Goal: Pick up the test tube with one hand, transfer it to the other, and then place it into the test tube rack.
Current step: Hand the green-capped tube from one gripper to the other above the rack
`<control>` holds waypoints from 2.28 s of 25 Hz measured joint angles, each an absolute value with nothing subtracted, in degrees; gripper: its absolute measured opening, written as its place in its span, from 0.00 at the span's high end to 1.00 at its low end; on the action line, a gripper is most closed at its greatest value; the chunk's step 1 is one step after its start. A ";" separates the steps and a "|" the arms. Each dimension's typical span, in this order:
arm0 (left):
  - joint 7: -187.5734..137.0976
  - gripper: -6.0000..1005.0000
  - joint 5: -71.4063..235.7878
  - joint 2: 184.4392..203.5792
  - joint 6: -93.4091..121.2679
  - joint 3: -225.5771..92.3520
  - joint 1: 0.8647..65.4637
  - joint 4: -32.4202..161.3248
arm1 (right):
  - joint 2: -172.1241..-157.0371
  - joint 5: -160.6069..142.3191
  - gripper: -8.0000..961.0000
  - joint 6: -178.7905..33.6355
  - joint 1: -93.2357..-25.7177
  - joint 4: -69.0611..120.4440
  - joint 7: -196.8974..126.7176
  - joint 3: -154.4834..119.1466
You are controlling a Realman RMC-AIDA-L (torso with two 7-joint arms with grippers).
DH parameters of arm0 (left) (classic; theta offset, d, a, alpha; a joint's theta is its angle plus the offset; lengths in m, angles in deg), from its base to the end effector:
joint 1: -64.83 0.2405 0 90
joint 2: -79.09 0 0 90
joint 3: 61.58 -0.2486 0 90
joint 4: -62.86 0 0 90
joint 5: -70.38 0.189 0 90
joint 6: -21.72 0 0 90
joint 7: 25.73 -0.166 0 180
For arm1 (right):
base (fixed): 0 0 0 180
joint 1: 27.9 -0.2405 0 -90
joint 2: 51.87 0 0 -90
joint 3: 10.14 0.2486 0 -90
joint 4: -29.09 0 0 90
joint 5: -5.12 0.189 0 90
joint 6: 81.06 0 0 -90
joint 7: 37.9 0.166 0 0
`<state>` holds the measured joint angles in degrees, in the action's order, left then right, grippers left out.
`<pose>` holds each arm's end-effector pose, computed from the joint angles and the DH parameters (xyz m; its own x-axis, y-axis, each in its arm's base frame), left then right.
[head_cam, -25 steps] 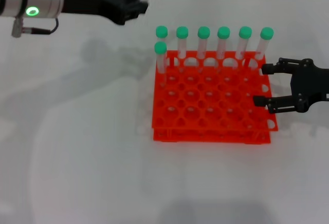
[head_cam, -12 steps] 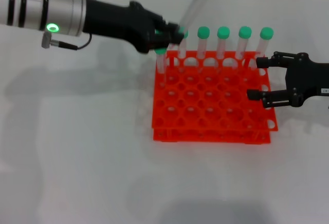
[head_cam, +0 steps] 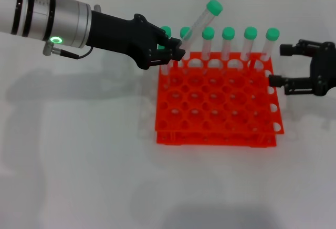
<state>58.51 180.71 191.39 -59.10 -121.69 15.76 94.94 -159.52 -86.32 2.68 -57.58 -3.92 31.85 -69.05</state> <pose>-0.1535 0.3816 -0.0273 0.9524 0.1463 0.2675 0.1796 -0.9782 -0.1045 0.2406 0.3429 0.0310 0.8633 -0.1341 -0.4866 -0.3048 -0.9070 -0.2907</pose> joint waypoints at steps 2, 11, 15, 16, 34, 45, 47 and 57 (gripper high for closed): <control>57.85 0.78 180.71 191.57 -59.18 -121.69 15.76 94.94 | -159.01 -86.30 0.10 3.41 -57.78 -3.93 33.73 -67.89; 56.79 0.77 180.76 192.09 -59.56 -122.04 14.74 94.87 | -160.61 -85.14 0.10 7.54 -58.75 -3.15 41.42 -58.04; 56.98 0.77 180.77 192.28 -59.65 -122.09 14.56 94.89 | -161.89 -81.39 0.11 8.68 -59.14 0.28 42.00 -56.30; 57.04 0.77 180.78 192.38 -59.66 -122.12 14.52 94.97 | -162.31 -80.39 0.11 8.88 -59.26 1.20 41.49 -56.30; 56.46 0.75 180.87 193.57 -59.29 -122.14 14.42 95.60 | -167.56 -74.25 0.13 9.73 -63.05 12.49 25.17 -56.91; 56.02 0.74 180.95 194.23 -59.07 -122.14 14.47 95.73 | -168.05 -72.38 0.14 12.29 -64.73 16.73 23.88 -56.90; 55.85 0.74 180.95 194.31 -59.05 -122.11 14.47 95.73 | -168.06 -71.42 0.14 12.74 -65.07 17.94 23.44 -56.89; 54.80 0.74 180.54 194.97 -59.04 -121.81 14.55 95.79 | -168.05 -71.38 0.15 12.54 -65.37 18.61 23.19 -56.95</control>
<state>54.80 180.54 194.97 -59.04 -121.81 14.55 95.79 -168.05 -71.38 12.54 -65.37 18.61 23.19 -56.95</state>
